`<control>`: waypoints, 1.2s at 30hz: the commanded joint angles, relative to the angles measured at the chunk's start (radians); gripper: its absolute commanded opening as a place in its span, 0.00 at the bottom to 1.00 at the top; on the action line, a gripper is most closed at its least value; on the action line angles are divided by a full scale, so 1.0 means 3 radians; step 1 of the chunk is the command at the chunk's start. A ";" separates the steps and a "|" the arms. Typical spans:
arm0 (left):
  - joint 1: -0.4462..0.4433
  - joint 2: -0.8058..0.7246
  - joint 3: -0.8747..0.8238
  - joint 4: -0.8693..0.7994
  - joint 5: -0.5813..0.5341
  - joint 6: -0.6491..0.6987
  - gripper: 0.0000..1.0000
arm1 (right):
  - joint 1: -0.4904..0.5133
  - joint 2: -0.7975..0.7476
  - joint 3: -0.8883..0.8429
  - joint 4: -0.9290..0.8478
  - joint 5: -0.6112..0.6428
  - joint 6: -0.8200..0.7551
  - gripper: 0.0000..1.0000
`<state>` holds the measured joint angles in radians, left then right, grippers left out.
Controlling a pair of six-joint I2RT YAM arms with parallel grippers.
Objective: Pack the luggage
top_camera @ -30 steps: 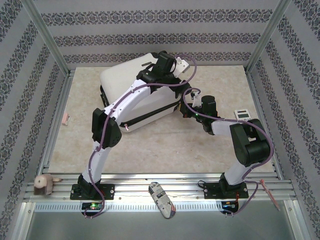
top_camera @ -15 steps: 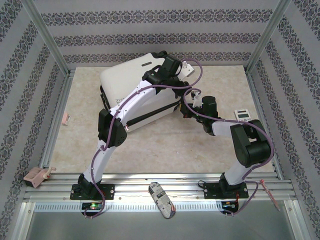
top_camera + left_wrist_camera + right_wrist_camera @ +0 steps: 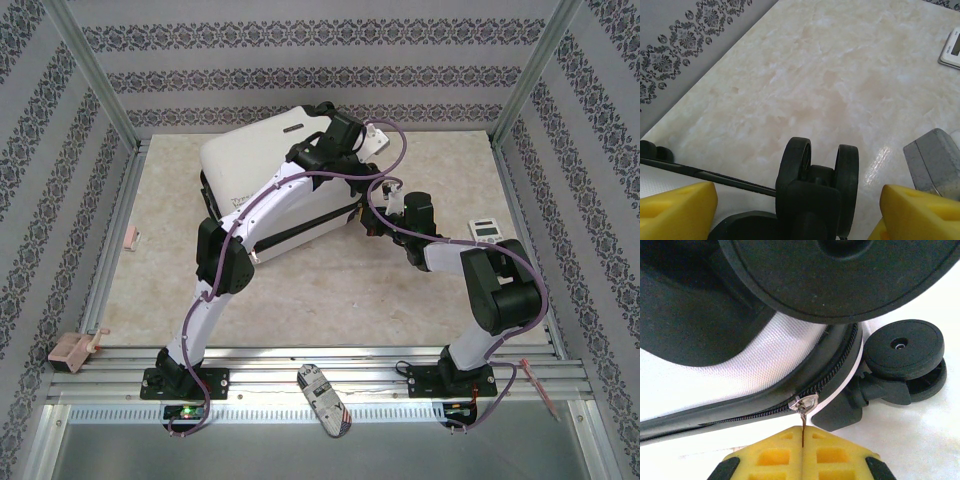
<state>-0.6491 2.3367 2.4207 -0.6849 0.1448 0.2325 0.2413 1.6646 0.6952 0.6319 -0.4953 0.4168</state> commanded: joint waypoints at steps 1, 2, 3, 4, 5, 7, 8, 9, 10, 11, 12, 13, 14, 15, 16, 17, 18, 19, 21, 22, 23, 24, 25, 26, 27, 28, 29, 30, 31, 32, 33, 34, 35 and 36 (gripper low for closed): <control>-0.0035 -0.0027 -0.0092 -0.0094 -0.0085 -0.0011 0.85 | -0.0012 -0.0146 -0.0025 0.0366 -0.0224 -0.0011 0.00; -0.0035 -0.0021 -0.0096 -0.0109 -0.0129 -0.0016 0.85 | -0.0012 -0.0148 -0.0040 0.0424 -0.0247 -0.0002 0.00; -0.0035 -0.0019 -0.0108 -0.0120 -0.0191 -0.0023 0.85 | -0.0012 -0.0154 -0.0059 0.0482 -0.0265 0.0005 0.00; -0.0035 -0.0019 -0.0126 -0.0130 -0.0276 -0.0040 0.84 | -0.0012 -0.0159 -0.0077 0.0513 -0.0274 0.0009 0.00; -0.0035 -0.0026 -0.0140 -0.0153 -0.0399 -0.0060 0.84 | -0.0007 -0.0167 -0.0095 0.0539 -0.0273 0.0013 0.00; -0.0038 -0.0040 -0.0167 -0.0216 -0.0611 -0.0108 0.82 | 0.0001 -0.0172 -0.0120 0.0556 -0.0269 0.0015 0.00; -0.0035 -0.0064 -0.0216 -0.0237 -0.0724 -0.0139 0.82 | 0.0011 -0.0180 -0.0136 0.0571 -0.0261 0.0016 0.00; -0.0035 -0.0108 -0.0293 -0.0219 -0.0803 -0.0162 0.81 | 0.0020 -0.0185 -0.0148 0.0580 -0.0254 0.0012 0.00; -0.0035 -0.0173 -0.0415 -0.0175 -0.0873 -0.0193 0.81 | 0.0040 -0.0192 -0.0161 0.0586 -0.0239 0.0010 0.00; -0.0035 -0.0260 -0.0568 -0.0114 -0.0905 -0.0219 0.81 | 0.0069 -0.0200 -0.0174 0.0588 -0.0217 0.0004 0.00; -0.0035 -0.0338 -0.0710 -0.0050 -0.0917 -0.0243 0.81 | 0.0096 -0.0205 -0.0182 0.0588 -0.0183 -0.0005 0.00; -0.0035 -0.0424 -0.0865 0.0017 -0.0927 -0.0279 0.81 | 0.0135 -0.0210 -0.0190 0.0579 -0.0148 -0.0019 0.00; -0.0035 -0.0511 -0.1020 0.0081 -0.0936 -0.0310 0.81 | 0.0176 -0.0215 -0.0195 0.0569 -0.0101 -0.0033 0.00; -0.0035 -0.0582 -0.1135 0.0129 -0.0961 -0.0340 0.81 | 0.0216 -0.0219 -0.0195 0.0547 -0.0041 -0.0054 0.00; -0.0035 -0.0654 -0.1257 0.0165 -0.0999 -0.0376 0.81 | 0.0272 -0.0233 -0.0195 0.0507 0.0059 -0.0095 0.00; -0.0035 -0.0720 -0.1367 0.0193 -0.1035 -0.0410 0.81 | 0.0322 -0.0238 -0.0187 0.0461 0.0162 -0.0139 0.00; -0.0034 -0.0777 -0.1457 0.0222 -0.1058 -0.0438 0.81 | 0.0353 -0.0241 -0.0173 0.0427 0.0216 -0.0174 0.00; -0.0030 -0.0838 -0.1561 0.0250 -0.1075 -0.0463 0.81 | 0.0384 -0.0235 -0.0152 0.0400 0.0246 -0.0195 0.00; -0.0030 -0.0959 -0.1749 0.0291 -0.1080 -0.0523 0.81 | 0.0449 -0.0231 -0.0134 0.0389 0.0306 -0.0193 0.00; -0.0030 -0.1031 -0.1868 0.0317 -0.1080 -0.0569 0.81 | 0.0498 -0.0243 -0.0142 0.0389 0.0341 -0.0194 0.00; -0.0030 -0.1119 -0.1991 0.0355 -0.1081 -0.0607 0.81 | 0.0560 -0.0264 -0.0161 0.0389 0.0390 -0.0209 0.00; -0.0030 -0.1187 -0.2114 0.0395 -0.1083 -0.0630 0.82 | 0.0623 -0.0288 -0.0178 0.0389 0.0443 -0.0229 0.00; -0.0030 -0.1266 -0.2266 0.0445 -0.1110 -0.0654 0.82 | 0.0695 -0.0305 -0.0201 0.0389 0.0496 -0.0262 0.00; -0.0026 -0.1333 -0.2374 0.0475 -0.1140 -0.0672 0.82 | 0.0765 -0.0312 -0.0214 0.0389 0.0552 -0.0304 0.00; -0.0021 -0.1381 -0.2459 0.0492 -0.1163 -0.0689 0.82 | 0.0819 -0.0317 -0.0221 0.0297 0.0625 -0.0346 0.00; -0.0011 -0.1440 -0.2545 0.0507 -0.1187 -0.0712 0.82 | 0.0866 -0.0313 -0.0221 0.0255 0.0735 -0.0404 0.00; 0.0002 -0.1491 -0.2618 0.0526 -0.1198 -0.0736 0.82 | 0.0887 -0.0308 -0.0226 0.0246 0.0847 -0.0449 0.00; 0.0014 -0.1527 -0.2678 0.0545 -0.1196 -0.0753 0.82 | 0.0888 -0.0307 -0.0226 0.0234 0.0932 -0.0470 0.00; 0.0033 -0.1567 -0.2734 0.0572 -0.1179 -0.0772 0.82 | 0.0888 -0.0316 -0.0219 0.0198 0.1062 -0.0497 0.00; 0.0054 -0.1590 -0.2771 0.0580 -0.1166 -0.0788 0.82 | 0.0891 -0.0327 -0.0202 0.0140 0.1199 -0.0535 0.00; 0.0073 -0.1604 -0.2787 0.0580 -0.1158 -0.0805 0.82 | 0.0887 -0.0336 -0.0184 0.0102 0.1291 -0.0569 0.00; 0.0085 -0.1610 -0.2792 0.0571 -0.1158 -0.0820 0.82 | 0.0879 -0.0347 -0.0172 0.0061 0.1357 -0.0595 0.00; 0.0093 -0.1619 -0.2799 0.0570 -0.1158 -0.0826 0.82 | 0.0857 -0.0353 -0.0153 0.0040 0.1294 -0.0602 0.00; 0.0095 -0.1624 -0.2797 0.0565 -0.1155 -0.0831 0.82 | 0.0834 -0.0342 -0.0144 0.0048 0.1151 -0.0609 0.00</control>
<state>-0.6609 1.8378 1.6287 -0.3813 -0.1509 0.0437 0.5106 1.5951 0.6304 0.6460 -0.2062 0.2794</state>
